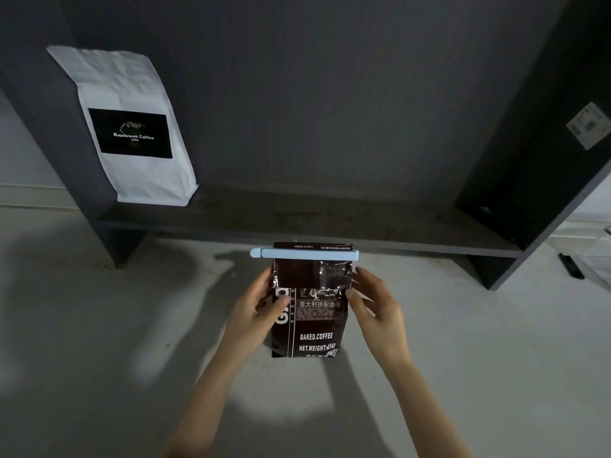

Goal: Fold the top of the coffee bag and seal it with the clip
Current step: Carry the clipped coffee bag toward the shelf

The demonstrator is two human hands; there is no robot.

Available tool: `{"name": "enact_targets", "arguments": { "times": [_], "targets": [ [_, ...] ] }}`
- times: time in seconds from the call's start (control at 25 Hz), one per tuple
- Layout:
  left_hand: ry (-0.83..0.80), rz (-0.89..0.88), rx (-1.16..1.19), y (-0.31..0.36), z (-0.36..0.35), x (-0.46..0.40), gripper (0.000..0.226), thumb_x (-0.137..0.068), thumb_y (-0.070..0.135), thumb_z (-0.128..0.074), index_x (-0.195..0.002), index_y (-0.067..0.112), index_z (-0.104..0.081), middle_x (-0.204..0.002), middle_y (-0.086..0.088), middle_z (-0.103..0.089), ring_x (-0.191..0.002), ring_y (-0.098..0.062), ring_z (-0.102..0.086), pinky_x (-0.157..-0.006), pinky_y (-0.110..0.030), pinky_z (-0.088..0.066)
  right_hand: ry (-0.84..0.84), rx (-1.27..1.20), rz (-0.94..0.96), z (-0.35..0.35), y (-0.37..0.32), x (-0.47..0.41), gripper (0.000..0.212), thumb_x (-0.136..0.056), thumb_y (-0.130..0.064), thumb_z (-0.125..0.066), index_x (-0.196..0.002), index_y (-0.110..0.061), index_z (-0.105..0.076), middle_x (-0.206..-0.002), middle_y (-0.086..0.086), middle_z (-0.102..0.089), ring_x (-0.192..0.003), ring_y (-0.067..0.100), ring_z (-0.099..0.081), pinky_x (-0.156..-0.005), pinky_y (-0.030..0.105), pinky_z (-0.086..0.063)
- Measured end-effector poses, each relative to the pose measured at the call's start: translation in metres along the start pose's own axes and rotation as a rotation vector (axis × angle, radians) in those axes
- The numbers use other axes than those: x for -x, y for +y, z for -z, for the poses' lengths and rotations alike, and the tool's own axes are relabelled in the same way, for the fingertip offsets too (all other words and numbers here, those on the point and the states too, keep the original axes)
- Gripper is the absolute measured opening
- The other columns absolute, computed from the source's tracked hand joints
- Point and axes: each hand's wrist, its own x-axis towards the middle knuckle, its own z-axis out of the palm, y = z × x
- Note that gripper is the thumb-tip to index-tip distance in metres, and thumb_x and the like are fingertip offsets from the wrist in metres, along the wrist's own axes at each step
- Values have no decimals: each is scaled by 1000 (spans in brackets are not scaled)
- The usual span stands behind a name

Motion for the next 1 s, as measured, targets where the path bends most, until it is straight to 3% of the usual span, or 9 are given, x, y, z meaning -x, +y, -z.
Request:
{"name": "enact_targets", "arguments": {
  "times": [0.08,0.16,0.24,0.4,0.52,0.6,0.68,0.8,1.0],
  "targets": [
    [-16,14,-18,-8,1,0,56,-81,9,-59,-112,51,-37,-111,27,-54,-104,16,-48,-90,-13,-39,-42,39,-52,-2,10,2,33,-84,-8,-57,-116,-16,-53,-115,6,-63,-106,16,-59,-91,36,-48],
    [-48,47,-32,-14,2,2,53,-81,14,-60,-110,53,-38,-113,25,-54,-105,15,-49,-90,-14,-39,-78,83,-110,-5,17,4,29,-84,-10,-57,-113,-16,-55,-114,6,-64,-105,17,-59,-86,26,-49],
    [-97,93,-62,-21,2,3,48,-81,19,-61,-111,50,-40,-114,22,-55,-111,5,-50,-94,-22,-40,-76,95,-144,-8,21,5,25,-85,-12,-57,-110,-16,-58,-113,5,-64,-103,16,-60,-78,15,-46],
    [-82,102,-78,-25,1,5,49,-80,12,-62,-116,39,-41,-116,9,-58,-114,-10,-52,-97,-30,-40,-60,97,-159,-9,21,4,23,-85,-13,-56,-108,-14,-60,-112,6,-64,-97,13,-59,-69,5,-46],
    [-80,94,-94,-22,2,6,47,-81,12,-61,-115,39,-43,-114,12,-60,-109,-3,-54,-95,-22,-42,-45,98,-154,-9,20,6,23,-85,-13,-57,-107,-13,-61,-109,5,-66,-94,12,-60,-66,-1,-44],
    [-83,81,-129,-19,1,8,42,-81,16,-61,-114,39,-46,-107,19,-60,-99,12,-55,-83,-5,-42,-17,94,-143,-9,17,8,20,-84,-11,-59,-104,-12,-63,-104,4,-68,-89,8,-61,-64,-2,-43],
    [-67,58,-165,-15,0,11,39,-82,16,-60,-118,30,-50,-104,18,-61,-91,17,-56,-75,1,-40,16,101,-128,-10,14,8,18,-82,-9,-60,-99,-14,-66,-99,3,-69,-82,2,-61,-63,-4,-41],
    [-27,12,-162,-4,2,11,38,-82,13,-60,-114,31,-51,-99,18,-64,-91,14,-58,-74,-1,-43,36,100,-83,-12,5,8,20,-80,-6,-62,-95,-17,-68,-94,1,-70,-76,-8,-60,-64,-3,-41],
    [54,-73,-172,29,19,-1,37,-83,18,-59,-101,49,-54,-79,40,-65,-89,13,-59,-77,-6,-47,31,67,37,-15,-27,-13,19,-80,-9,-64,-94,-19,-69,-88,-8,-67,-77,-16,-59,-64,-2,-41]
  ]
}}
